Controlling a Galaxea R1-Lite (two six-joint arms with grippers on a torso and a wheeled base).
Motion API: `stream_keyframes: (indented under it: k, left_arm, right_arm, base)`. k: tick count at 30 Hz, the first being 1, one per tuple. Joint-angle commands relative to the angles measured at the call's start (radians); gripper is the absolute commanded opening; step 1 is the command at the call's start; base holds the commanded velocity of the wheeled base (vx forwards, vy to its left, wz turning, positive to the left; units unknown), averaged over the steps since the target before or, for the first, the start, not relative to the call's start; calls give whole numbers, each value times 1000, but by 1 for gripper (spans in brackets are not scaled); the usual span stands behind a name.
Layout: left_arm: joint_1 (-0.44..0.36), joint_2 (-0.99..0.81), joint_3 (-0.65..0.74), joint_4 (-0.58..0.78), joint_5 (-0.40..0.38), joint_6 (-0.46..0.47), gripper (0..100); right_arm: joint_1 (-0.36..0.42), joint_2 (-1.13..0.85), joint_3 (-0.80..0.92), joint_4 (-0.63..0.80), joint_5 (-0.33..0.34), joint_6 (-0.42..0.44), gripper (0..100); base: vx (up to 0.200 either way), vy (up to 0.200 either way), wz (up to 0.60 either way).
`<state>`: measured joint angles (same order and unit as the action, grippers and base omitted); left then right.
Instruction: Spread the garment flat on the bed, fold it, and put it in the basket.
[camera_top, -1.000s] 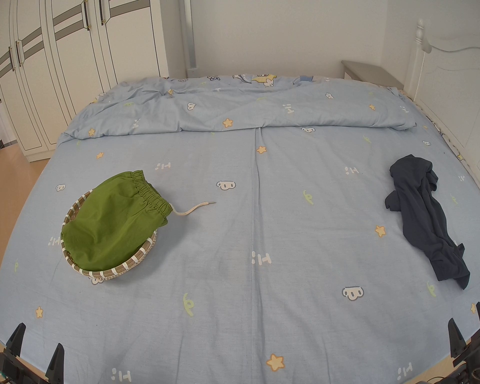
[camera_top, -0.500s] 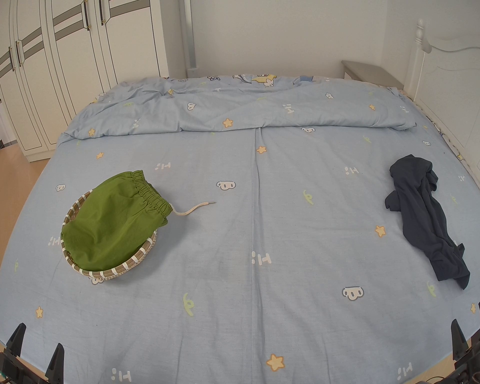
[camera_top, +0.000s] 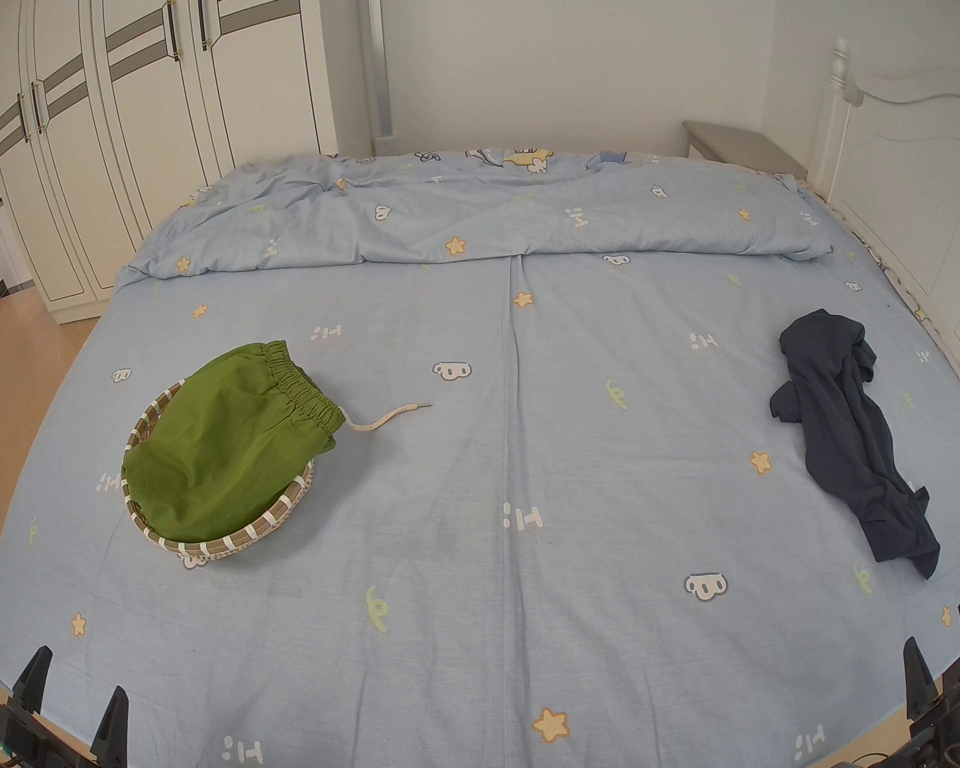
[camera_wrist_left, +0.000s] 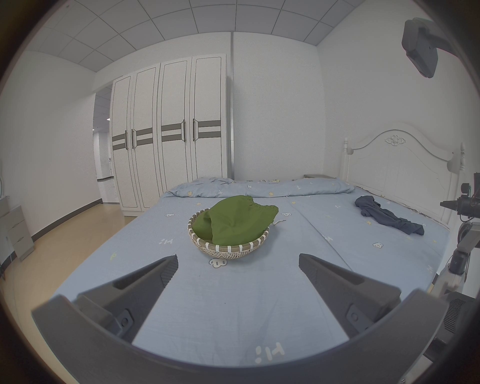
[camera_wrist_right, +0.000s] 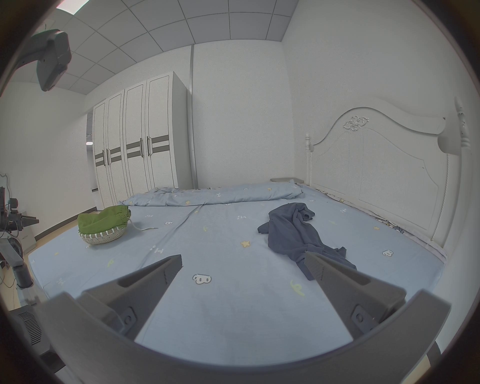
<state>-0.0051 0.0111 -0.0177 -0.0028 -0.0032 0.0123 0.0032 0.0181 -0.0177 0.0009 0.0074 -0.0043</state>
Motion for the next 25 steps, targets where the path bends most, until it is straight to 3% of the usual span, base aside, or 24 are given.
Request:
stream_keyframes:
  k: [1, 25]
  left_arm:
    - [1, -11, 18, 0, 0, 0, 100]
    - [1, -11, 18, 0, -1, 1, 100]
  right_arm:
    - [0, -10, 16, 2, 0, 0, 100]
    - [0, -10, 16, -1, 0, 1, 100]
  base:
    - [0, 0, 0]
    - [0, 0, 0]
